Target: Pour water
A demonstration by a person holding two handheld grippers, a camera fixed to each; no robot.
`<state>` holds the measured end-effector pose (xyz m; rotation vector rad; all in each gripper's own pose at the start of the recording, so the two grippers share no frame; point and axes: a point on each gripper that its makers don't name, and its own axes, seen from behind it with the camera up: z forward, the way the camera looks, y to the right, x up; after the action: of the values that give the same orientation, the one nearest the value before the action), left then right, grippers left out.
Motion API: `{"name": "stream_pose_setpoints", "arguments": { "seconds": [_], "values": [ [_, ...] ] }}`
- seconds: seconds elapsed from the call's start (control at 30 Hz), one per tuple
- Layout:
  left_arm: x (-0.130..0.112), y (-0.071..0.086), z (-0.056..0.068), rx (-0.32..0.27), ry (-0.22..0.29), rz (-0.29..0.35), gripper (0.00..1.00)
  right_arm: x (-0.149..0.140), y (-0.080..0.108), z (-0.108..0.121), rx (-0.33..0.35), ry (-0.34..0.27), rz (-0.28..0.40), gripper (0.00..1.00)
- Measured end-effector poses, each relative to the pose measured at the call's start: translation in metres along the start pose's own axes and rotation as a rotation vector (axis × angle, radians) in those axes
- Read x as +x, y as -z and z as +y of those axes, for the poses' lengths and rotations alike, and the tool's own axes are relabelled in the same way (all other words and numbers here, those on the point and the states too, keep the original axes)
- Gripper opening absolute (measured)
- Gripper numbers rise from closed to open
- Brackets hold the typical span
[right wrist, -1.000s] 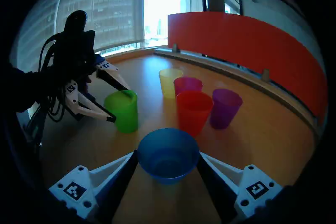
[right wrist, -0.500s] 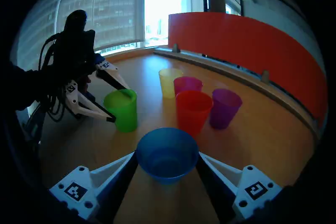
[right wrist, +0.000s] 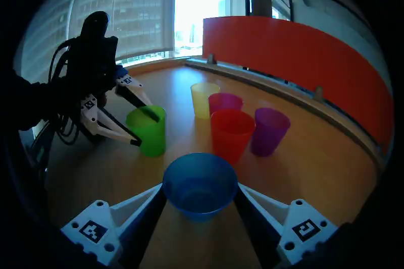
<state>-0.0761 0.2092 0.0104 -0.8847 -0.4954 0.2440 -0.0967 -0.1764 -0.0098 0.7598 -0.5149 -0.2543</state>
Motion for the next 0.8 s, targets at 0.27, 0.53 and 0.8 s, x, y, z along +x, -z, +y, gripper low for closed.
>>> {"name": "stream_pose_setpoints", "arguments": {
  "seconds": [0.27, 0.53, 0.8],
  "values": [
    [0.011, 0.007, -0.004, 0.006, 0.014, 0.025, 0.85, 0.001, 0.002, -0.002, 0.007, 0.000, 0.005, 0.91],
    [0.027, 0.016, -0.008, 0.026, 0.021, 0.070, 0.85, 0.015, 0.006, -0.005, 0.001, -0.002, 0.040, 0.92],
    [0.047, 0.027, -0.012, 0.061, 0.023, 0.134, 0.85, 0.036, 0.014, -0.004, -0.021, -0.003, 0.094, 0.91]
  ]
}}
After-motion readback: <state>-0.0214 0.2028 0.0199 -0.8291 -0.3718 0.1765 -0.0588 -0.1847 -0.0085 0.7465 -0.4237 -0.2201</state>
